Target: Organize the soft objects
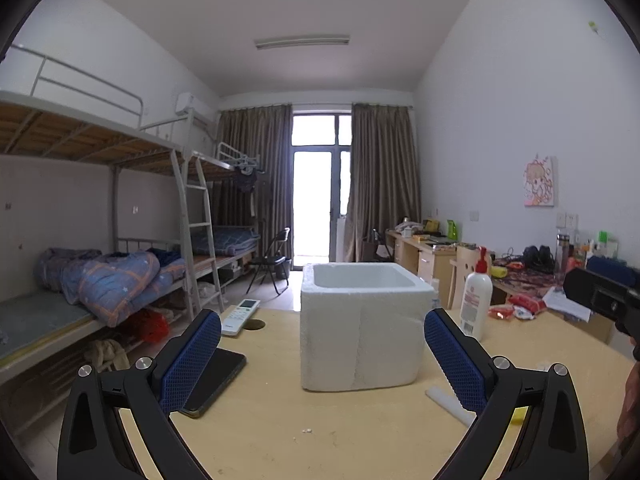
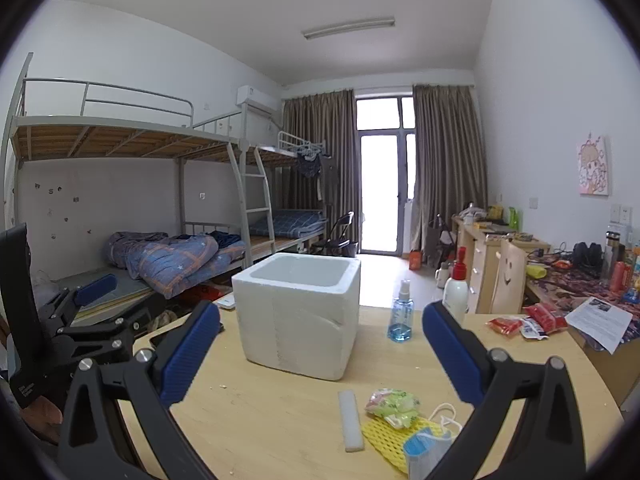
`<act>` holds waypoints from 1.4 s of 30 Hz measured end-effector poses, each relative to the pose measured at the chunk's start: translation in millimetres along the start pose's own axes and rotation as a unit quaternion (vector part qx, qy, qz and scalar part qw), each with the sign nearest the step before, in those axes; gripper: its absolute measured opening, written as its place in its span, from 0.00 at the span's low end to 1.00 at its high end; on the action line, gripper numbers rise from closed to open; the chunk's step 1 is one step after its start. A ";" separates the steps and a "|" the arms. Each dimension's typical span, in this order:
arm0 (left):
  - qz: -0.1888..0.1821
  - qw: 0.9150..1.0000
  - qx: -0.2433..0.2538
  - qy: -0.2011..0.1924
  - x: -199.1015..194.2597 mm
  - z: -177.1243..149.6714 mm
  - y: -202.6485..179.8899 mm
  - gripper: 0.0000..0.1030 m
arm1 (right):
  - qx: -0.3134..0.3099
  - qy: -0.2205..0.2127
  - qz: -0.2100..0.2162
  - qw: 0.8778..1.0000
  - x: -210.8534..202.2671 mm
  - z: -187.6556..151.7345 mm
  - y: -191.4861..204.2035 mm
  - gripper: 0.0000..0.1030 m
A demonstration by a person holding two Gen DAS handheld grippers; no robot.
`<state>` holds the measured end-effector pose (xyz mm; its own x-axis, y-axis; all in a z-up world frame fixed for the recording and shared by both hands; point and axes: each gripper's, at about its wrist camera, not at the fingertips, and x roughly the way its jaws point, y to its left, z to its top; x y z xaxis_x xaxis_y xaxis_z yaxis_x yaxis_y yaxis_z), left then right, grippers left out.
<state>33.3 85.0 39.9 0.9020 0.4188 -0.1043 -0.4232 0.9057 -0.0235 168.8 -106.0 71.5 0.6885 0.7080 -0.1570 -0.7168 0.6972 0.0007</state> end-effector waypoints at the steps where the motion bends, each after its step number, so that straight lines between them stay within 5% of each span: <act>1: -0.001 1.000 0.005 -0.001 -1.0 -2.6 -0.5 0.99 | -0.002 -0.004 -0.002 1.000 -1.5 -3.3 0.1 1.00; 7: 0.000 1.000 0.025 -0.011 -8.0 -23.3 -7.9 0.99 | -0.021 -0.017 -0.050 0.998 -11.6 -30.6 0.4 1.00; 22: -0.011 1.000 0.011 0.015 -9.6 -41.3 -9.4 0.99 | -0.007 0.012 -0.053 0.999 -15.5 -52.0 -1.9 1.00; 42: -0.077 0.995 0.022 0.051 10.6 -53.2 -45.6 0.99 | 0.017 0.033 -0.100 0.994 -31.7 -71.7 -33.7 1.00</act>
<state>57.7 44.7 -13.0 0.9418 0.2676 -0.2033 -0.2742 0.9617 -0.0044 163.3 -160.0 5.7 0.8078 0.5464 -0.2209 -0.5609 0.8279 -0.0033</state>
